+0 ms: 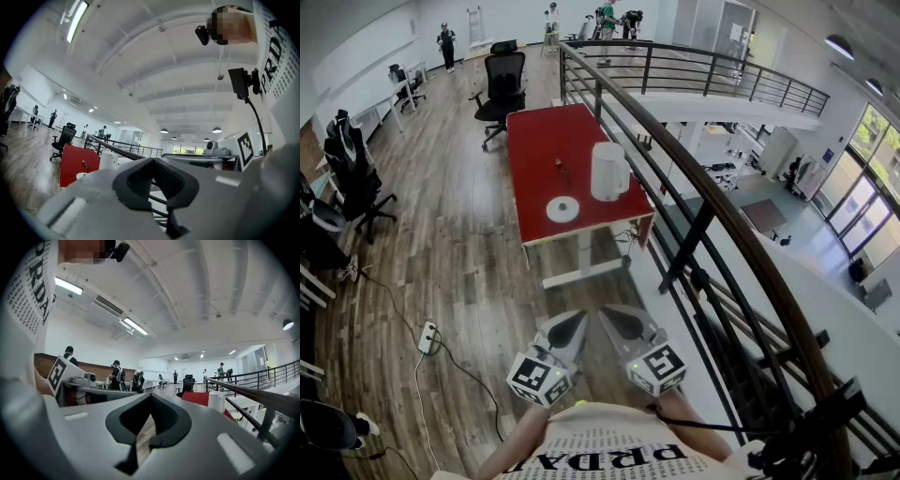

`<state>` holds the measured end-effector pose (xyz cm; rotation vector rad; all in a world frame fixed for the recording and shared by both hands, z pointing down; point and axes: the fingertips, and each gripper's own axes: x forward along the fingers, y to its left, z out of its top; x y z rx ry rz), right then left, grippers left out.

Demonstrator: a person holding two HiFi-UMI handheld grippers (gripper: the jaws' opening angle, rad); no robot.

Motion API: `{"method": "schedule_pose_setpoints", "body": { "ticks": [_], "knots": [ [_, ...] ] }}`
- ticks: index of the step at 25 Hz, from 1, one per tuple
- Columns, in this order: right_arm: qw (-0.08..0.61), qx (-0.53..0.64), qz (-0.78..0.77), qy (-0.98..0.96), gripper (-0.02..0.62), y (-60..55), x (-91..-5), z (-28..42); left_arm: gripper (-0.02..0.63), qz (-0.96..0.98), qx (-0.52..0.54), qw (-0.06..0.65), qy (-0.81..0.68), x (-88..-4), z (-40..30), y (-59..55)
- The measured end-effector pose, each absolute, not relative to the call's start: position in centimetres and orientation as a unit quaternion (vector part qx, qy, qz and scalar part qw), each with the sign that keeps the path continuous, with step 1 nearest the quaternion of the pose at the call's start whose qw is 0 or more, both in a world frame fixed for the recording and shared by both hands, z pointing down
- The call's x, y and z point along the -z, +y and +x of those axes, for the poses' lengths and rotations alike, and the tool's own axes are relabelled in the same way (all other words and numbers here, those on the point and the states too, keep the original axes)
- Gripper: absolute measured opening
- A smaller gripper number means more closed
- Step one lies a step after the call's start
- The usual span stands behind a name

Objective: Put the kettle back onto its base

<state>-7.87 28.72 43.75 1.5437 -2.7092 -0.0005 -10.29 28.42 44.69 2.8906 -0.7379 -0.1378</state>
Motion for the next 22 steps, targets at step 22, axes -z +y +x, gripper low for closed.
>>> {"method": "schedule_pose_setpoints", "body": {
  "ticks": [22],
  "knots": [
    [-0.001,0.000,0.497,-0.868,0.005,28.74,-43.42,-7.89,-0.009,0.964,0.055,0.071,-0.248,-44.14,-10.79,28.36]
  ]
}}
